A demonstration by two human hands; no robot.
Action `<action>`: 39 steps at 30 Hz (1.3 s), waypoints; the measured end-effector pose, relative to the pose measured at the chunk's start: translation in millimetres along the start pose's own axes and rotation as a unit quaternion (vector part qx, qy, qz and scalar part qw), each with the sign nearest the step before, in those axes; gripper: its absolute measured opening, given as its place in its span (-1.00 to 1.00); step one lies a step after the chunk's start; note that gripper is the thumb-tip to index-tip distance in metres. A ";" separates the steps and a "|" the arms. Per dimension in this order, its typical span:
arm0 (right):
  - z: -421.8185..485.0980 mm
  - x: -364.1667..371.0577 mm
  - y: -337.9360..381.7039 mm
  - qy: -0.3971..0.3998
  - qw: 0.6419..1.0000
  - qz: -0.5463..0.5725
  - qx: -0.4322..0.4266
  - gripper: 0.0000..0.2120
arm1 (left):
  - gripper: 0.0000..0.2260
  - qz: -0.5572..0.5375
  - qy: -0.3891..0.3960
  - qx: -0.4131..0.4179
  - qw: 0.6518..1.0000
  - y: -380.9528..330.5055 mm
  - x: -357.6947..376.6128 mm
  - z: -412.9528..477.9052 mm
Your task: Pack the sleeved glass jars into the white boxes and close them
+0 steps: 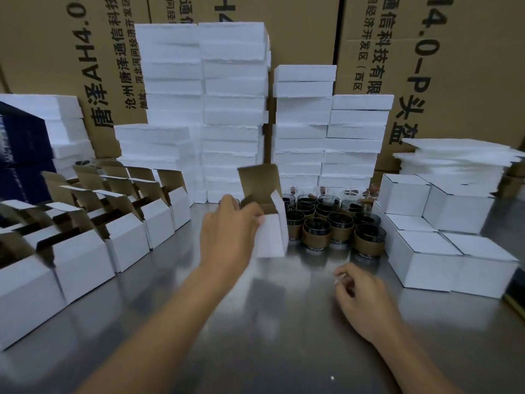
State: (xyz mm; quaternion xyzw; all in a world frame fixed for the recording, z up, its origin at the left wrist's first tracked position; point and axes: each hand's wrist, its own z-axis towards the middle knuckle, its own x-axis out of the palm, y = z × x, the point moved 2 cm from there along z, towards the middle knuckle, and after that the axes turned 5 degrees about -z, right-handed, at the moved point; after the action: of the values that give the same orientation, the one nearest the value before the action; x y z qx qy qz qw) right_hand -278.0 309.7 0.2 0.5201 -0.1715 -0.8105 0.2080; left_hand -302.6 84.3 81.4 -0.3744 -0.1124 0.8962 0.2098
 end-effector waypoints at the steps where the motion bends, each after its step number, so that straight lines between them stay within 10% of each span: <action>1: -0.3 -0.2 -0.1 0.000 1.000 0.000 0.002 -0.84 | -0.94 0.004 0.002 0.013 1.000 -10.8 1.0 -13.4; 18: 11.8 5.7 -13.4 -0.012 1.000 0.011 0.022 -0.79 | -0.63 -0.014 -0.006 0.203 0.979 -45.0 11.0 -80.9; 26: 74.1 -7.0 -28.4 -0.007 0.977 0.019 0.212 -0.38 | -0.84 -0.130 0.029 0.265 0.955 -47.1 19.5 -86.8; 39: 68.3 -14.4 -24.3 -0.006 0.971 -0.061 0.231 -0.85 | -0.85 -0.210 0.169 0.209 0.940 -48.2 28.8 -95.8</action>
State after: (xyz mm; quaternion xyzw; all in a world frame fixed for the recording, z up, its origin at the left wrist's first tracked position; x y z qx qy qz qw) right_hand -339.0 342.1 26.6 0.5587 -0.3229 -0.7633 0.0317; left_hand -237.9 144.5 14.2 -0.4356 0.0381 0.7587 0.4828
